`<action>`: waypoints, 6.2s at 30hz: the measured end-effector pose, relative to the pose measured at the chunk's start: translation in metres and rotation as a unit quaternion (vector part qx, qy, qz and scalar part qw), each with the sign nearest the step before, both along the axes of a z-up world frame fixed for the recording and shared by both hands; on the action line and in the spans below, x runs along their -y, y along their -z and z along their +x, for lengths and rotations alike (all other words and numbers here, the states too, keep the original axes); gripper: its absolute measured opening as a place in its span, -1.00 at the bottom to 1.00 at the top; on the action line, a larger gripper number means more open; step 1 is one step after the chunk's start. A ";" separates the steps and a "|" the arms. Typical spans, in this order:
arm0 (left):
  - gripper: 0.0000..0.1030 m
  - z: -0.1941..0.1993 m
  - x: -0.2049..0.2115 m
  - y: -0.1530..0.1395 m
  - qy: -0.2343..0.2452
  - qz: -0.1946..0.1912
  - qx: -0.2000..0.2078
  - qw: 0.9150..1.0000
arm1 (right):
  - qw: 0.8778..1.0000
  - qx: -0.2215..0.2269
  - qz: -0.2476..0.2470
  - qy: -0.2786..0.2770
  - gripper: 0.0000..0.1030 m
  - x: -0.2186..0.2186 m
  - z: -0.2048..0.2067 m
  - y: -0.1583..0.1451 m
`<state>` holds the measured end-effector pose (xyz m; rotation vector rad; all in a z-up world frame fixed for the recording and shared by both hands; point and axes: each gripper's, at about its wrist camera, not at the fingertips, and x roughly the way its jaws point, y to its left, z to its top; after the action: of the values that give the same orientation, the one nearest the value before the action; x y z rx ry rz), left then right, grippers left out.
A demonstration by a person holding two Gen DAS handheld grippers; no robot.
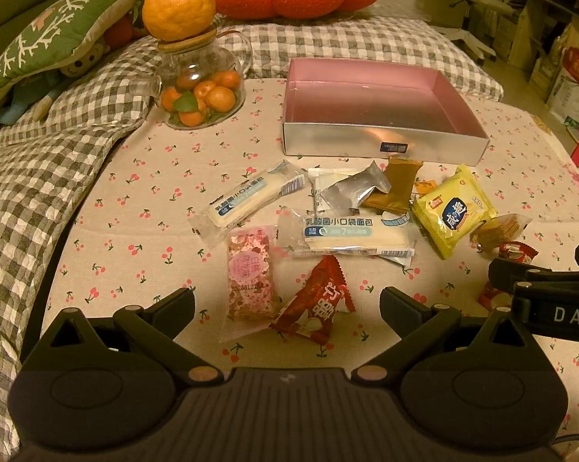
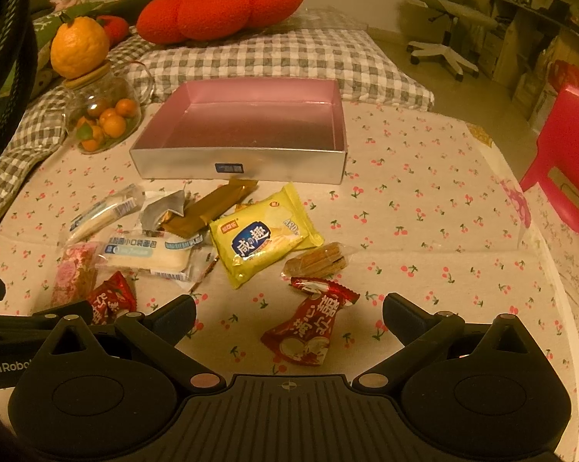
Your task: Organize snacks
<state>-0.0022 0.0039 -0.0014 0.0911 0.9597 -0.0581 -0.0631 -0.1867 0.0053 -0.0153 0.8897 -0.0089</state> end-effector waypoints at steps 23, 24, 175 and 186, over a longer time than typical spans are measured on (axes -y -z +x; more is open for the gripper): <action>0.99 0.000 0.000 0.001 0.000 0.000 -0.004 1.000 | 1.000 -0.002 0.000 0.001 1.00 0.000 0.000 0.002; 0.99 0.001 0.000 0.001 0.001 -0.001 -0.005 1.000 | 1.000 -0.002 0.001 0.001 1.00 0.000 0.000 0.002; 0.09 0.212 0.043 0.031 0.062 -0.080 0.027 0.995 | 0.950 0.035 0.303 0.067 0.45 0.096 0.180 0.023; 0.65 0.174 0.029 0.012 0.075 -0.075 0.032 0.994 | 0.964 0.024 0.263 0.027 0.70 0.086 0.150 -0.003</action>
<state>0.1713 -0.0252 -0.0137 0.0261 0.8809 -0.2650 0.0872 -0.2731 0.0086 0.5042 0.8208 0.1758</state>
